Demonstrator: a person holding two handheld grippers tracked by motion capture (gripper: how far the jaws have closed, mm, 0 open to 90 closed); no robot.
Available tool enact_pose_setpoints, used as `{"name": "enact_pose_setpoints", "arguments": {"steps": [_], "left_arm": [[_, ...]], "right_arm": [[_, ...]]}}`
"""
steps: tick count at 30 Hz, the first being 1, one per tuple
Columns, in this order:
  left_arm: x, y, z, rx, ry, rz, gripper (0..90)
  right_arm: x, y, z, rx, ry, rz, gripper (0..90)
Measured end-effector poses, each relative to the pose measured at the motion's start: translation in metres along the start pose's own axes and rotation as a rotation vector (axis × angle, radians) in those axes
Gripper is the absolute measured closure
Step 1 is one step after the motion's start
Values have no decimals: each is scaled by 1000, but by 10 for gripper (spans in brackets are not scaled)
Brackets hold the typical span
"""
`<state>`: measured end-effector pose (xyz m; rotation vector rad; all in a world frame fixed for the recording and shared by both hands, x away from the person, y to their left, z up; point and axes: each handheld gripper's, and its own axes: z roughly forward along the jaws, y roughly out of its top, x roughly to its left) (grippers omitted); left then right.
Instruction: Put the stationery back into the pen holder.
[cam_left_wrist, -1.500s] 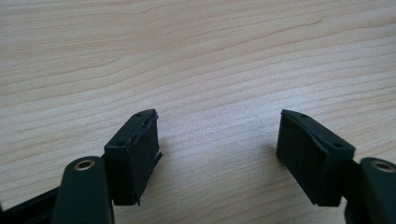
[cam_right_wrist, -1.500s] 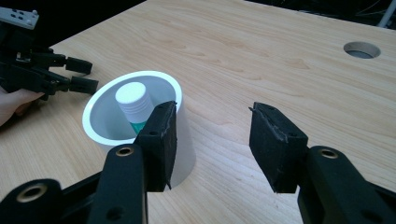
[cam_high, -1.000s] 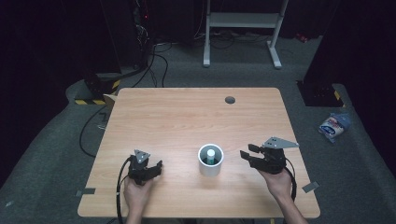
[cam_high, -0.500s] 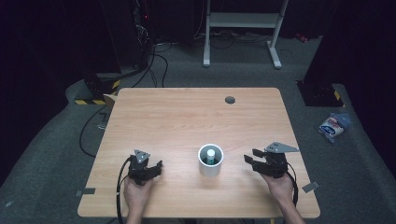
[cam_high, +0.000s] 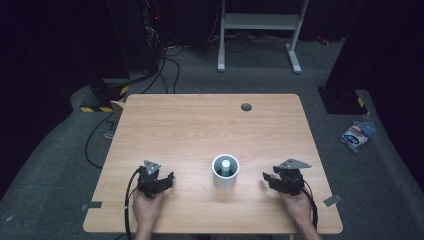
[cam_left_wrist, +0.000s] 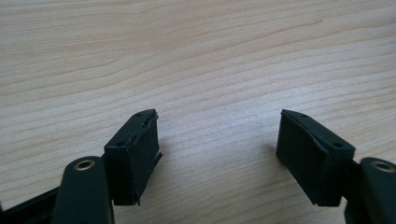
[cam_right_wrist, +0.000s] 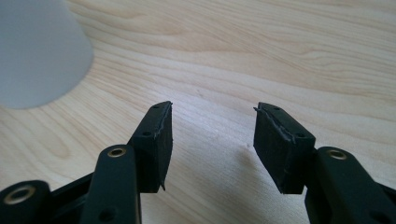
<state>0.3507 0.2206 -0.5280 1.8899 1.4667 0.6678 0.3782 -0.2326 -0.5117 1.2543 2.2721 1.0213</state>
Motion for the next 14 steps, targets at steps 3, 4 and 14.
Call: {"name": "enact_pose_setpoints", "arguments": {"steps": [3,4,14], "left_arm": [[0,0,0,2,-1,0,296],[0,0,0,0,-1,-2,296],[0,0,0,2,-2,1,293]], "right_arm": [[0,-3,4,12,-14,-3,461],[0,-3,5,27,-23,-7,453],[2,-8,8,5,-52,-23,414]]}}
